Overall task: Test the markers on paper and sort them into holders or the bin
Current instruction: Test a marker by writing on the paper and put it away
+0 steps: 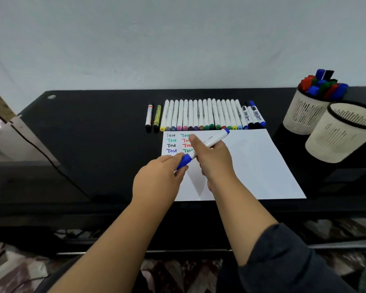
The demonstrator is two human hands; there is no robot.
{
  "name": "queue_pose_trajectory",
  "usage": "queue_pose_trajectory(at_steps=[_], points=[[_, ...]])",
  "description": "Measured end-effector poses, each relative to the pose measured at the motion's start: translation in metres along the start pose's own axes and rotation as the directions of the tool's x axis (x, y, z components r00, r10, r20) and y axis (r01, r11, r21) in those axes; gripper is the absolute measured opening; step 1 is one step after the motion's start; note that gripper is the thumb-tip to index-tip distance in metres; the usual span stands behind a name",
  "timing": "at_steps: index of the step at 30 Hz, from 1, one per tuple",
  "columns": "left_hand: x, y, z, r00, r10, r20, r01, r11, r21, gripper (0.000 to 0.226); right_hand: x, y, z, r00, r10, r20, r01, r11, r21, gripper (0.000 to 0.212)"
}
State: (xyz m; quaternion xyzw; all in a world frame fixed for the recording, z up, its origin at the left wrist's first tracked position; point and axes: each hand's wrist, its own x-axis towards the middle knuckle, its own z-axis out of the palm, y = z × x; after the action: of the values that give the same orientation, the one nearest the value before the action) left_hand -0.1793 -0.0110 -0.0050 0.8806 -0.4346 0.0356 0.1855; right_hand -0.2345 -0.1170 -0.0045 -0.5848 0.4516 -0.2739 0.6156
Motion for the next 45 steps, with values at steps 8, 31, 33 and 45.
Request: queue_pose_trajectory(at_steps=[8, 31, 33, 45], points=[[0.001, 0.004, 0.003, 1.0, 0.018, 0.025, -0.02, 0.998, 0.067, 0.044, -0.004, 0.001, 0.004, 0.998, -0.014, -0.054, 0.014, 1.0, 0.007, 0.019], [-0.006, -0.02, -0.024, 0.877, -0.165, 0.451, 0.409, 0.75, -0.52, 0.028, 0.002, -0.006, 0.0, 0.999, 0.012, 0.044, -0.01, 0.999, -0.048, 0.016], [-0.012, -0.027, -0.031, 0.861, -0.189, 0.473, 0.469, 0.655, -0.592, 0.028, 0.012, -0.009, -0.014, 0.999, 0.038, -0.026, -0.037, 0.999, 0.029, 0.007], [0.002, -0.029, -0.018, 0.891, -0.277, 0.36, 0.399, 0.857, -0.327, 0.047, 0.019, -0.001, -0.01, 0.995, -0.104, 0.015, 0.103, 0.993, 0.057, 0.022]])
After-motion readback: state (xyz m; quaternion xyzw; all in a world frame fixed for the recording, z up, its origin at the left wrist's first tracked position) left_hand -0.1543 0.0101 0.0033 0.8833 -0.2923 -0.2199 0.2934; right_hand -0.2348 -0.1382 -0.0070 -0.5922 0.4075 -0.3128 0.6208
